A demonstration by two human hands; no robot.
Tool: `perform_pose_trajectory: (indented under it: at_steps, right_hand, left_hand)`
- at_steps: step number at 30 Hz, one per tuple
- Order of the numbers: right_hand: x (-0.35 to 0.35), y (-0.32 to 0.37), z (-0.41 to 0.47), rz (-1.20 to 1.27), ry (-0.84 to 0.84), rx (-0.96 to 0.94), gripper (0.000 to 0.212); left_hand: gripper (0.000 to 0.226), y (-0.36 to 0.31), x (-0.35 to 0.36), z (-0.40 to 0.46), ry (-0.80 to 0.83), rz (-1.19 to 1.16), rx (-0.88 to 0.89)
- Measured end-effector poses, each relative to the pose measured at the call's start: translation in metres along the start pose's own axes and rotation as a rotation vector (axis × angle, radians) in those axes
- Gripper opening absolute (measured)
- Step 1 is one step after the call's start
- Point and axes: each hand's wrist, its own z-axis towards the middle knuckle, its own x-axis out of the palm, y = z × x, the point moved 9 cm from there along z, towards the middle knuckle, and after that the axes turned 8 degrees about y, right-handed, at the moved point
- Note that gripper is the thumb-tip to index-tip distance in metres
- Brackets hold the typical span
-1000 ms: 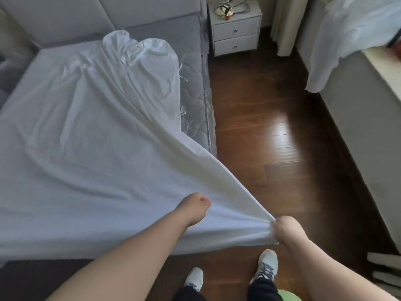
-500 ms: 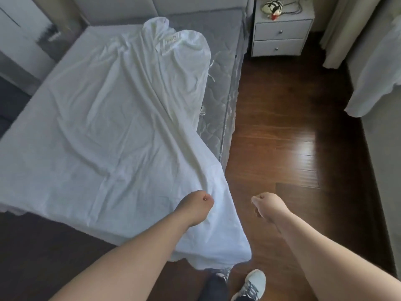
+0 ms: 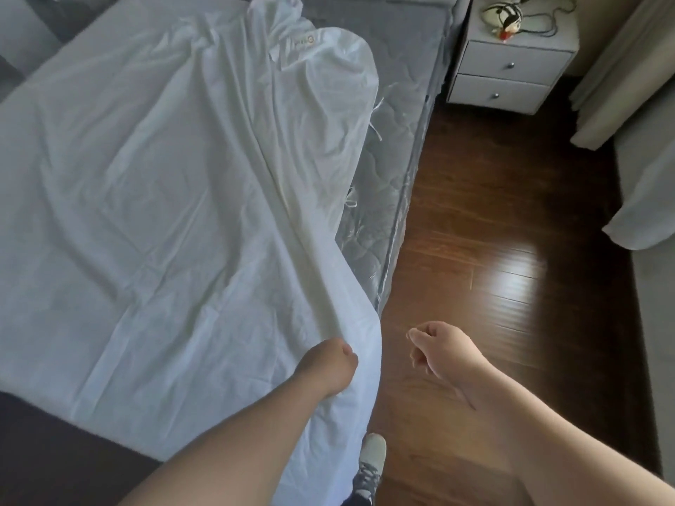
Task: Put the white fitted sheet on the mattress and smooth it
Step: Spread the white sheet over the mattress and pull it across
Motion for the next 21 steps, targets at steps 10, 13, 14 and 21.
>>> perform_pose_trajectory:
  at_steps: [10, 13, 14, 21]
  right_hand:
    - [0.055, -0.052, 0.16, 0.06, -0.025, 0.076, 0.027]
    - [0.074, -0.074, 0.188, 0.132, 0.054, 0.098, 0.048]
    - [0.079, -0.08, 0.194, 0.169, 0.075, 0.111, 0.053]
    - [0.114, -0.099, 0.218, 0.248, 0.171, 0.173, 0.036]
  left_hand:
    - [0.051, 0.039, 0.026, 0.132, -0.073, -0.027, 0.026]
    - [0.064, 0.042, 0.037, 0.158, -0.033, -0.042, 0.011]
    - [0.067, 0.043, 0.042, 0.164, -0.009, -0.059, 0.0]
    - [0.064, 0.053, 0.068, 0.173, 0.051, -0.182, -0.041]
